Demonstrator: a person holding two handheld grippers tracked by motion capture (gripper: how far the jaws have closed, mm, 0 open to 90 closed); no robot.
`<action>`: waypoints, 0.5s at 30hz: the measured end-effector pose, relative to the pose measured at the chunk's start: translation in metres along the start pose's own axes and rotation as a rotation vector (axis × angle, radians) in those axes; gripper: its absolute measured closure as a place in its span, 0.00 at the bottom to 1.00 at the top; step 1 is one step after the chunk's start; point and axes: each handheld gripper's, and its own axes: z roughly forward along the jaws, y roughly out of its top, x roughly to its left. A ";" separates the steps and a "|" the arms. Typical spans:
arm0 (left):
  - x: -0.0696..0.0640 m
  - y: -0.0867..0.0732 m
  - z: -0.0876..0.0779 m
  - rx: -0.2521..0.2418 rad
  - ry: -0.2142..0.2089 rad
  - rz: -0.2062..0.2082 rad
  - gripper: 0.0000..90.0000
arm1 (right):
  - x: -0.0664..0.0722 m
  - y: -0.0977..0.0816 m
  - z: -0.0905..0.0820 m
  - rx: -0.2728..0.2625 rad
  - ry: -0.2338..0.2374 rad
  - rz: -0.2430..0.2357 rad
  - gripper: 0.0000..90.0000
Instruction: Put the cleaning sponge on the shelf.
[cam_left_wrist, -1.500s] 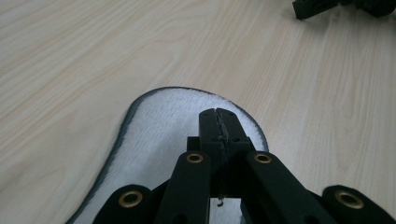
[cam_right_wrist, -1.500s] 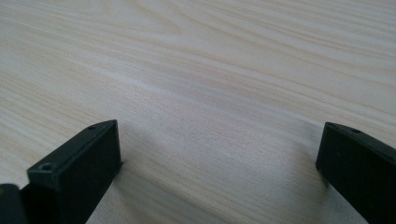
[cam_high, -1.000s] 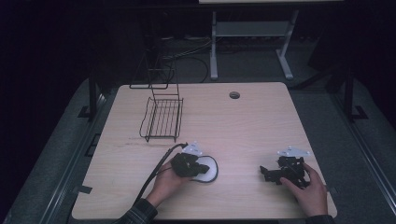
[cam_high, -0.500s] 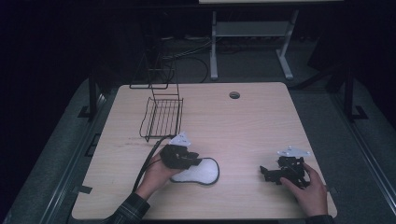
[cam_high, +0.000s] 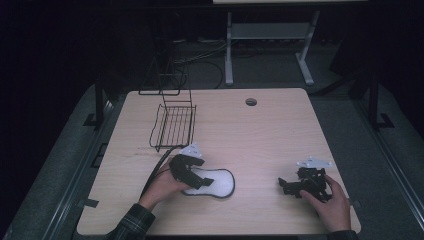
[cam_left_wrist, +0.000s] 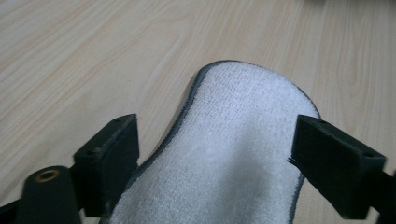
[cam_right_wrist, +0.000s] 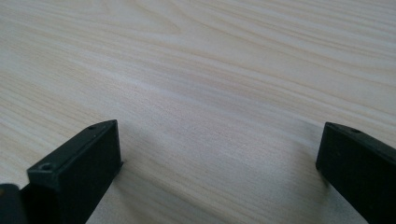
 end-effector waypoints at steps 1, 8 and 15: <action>0.000 -0.001 0.001 0.004 0.004 0.001 0.15 | 0.000 0.000 0.000 0.000 0.000 0.000 0.00; 0.001 -0.006 0.008 0.053 0.018 0.008 0.15 | 0.000 0.000 0.000 0.000 0.000 0.000 0.00; -0.001 -0.013 0.003 0.067 0.021 -0.006 0.15 | 0.000 0.000 0.000 0.000 0.000 0.000 0.00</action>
